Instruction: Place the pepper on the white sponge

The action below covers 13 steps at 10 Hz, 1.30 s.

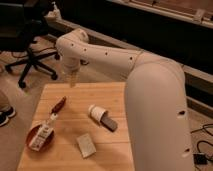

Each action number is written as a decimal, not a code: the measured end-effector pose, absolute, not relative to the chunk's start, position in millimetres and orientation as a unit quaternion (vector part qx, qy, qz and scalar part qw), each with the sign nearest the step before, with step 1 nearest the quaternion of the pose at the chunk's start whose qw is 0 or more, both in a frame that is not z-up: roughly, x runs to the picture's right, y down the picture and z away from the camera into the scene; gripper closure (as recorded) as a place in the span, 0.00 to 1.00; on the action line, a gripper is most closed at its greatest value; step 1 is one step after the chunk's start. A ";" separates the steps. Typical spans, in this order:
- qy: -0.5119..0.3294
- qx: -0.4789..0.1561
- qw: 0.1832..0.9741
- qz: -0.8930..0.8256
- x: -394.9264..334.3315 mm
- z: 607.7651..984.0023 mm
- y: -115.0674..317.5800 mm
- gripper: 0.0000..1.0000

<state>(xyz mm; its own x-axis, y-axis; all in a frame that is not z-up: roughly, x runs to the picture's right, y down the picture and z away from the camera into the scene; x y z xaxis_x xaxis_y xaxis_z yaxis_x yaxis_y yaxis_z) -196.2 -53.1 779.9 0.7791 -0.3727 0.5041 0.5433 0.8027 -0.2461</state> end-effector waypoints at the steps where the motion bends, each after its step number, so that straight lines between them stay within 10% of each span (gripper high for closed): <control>1: -0.227 -0.196 0.912 -0.279 -200.5 788.4 -44.4 0.35; 13: -0.162 -0.202 0.885 -0.387 -253.1 849.4 24.1 0.35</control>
<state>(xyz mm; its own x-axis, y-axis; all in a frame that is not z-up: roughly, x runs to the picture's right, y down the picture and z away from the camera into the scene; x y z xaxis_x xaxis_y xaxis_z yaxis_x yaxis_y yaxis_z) -253.1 24.1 849.4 0.6483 -0.6196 0.4425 0.7502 0.6190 -0.2323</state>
